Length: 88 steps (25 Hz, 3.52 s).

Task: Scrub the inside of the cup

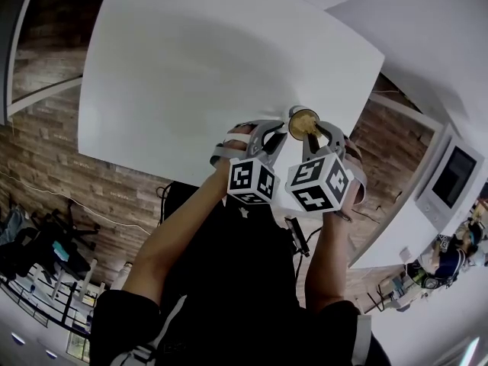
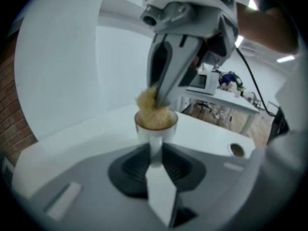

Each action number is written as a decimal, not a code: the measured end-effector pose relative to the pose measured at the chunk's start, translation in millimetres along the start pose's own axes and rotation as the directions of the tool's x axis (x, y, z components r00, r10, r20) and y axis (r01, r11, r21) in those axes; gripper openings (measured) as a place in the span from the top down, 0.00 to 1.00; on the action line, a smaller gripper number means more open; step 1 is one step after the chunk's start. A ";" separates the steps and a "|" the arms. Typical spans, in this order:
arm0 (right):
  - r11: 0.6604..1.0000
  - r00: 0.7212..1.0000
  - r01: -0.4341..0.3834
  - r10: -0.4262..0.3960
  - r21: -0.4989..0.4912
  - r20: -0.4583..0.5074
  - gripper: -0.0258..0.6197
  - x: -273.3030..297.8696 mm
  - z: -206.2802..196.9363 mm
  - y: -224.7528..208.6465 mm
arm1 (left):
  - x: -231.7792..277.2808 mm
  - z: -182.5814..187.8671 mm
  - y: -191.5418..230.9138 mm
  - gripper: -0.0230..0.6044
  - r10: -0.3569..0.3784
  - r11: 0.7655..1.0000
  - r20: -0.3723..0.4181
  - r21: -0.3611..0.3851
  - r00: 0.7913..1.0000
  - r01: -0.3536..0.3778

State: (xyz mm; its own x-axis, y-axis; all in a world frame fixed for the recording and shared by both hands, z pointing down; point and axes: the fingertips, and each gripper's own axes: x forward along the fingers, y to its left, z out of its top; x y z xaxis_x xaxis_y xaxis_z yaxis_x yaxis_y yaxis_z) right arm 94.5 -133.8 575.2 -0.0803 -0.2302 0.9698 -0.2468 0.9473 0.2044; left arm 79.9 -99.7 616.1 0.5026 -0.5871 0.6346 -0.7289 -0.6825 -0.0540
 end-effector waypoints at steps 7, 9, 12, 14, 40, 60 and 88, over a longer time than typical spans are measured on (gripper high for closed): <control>0.998 0.997 -0.057 0.056 -0.020 -0.053 0.88 42.3 -0.7 10.4 | 1.0 0.4 0.0 0.84 0.004 1.000 0.008 -0.001 1.000 -0.004; 0.998 0.996 -0.066 0.065 -0.025 -0.055 0.88 46.9 1.7 11.9 | 1.4 -0.1 0.6 0.84 0.004 1.000 0.012 0.000 1.000 -0.004; 0.995 0.994 -0.091 0.089 -0.032 -0.062 0.88 49.7 3.1 15.0 | 1.1 -0.4 0.6 0.84 0.004 1.000 0.014 -0.003 1.000 -0.004; 0.990 0.988 -0.140 0.138 -0.026 -0.071 0.88 47.0 1.2 17.4 | 1.3 -0.1 0.5 0.84 0.006 1.000 0.013 -0.008 1.000 -0.005; 0.982 0.979 -0.188 0.186 -0.013 -0.085 0.88 43.0 0.3 15.8 | 5.8 -0.7 2.9 0.84 0.009 1.000 0.021 -0.029 1.000 -0.008; 0.890 0.854 -0.118 -0.135 0.440 0.503 0.88 -163.9 2.2 -39.9 | -29.2 29.1 21.1 0.72 -0.019 0.999 -0.037 -0.048 0.999 0.018; 0.630 0.319 -0.224 -0.674 0.744 0.666 0.88 -287.4 -29.2 -2.8 | -251.0 184.7 19.7 0.96 0.207 0.978 0.555 -0.104 0.806 -0.180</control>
State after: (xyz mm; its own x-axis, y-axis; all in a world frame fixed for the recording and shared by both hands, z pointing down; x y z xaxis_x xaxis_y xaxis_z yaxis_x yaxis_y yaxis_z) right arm 146.5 -63.8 299.8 -0.5030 -0.8602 0.0836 -0.8558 0.4821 -0.1876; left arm 25.2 -46.2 313.3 0.5122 -0.8557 0.0728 -0.8515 -0.5171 -0.0869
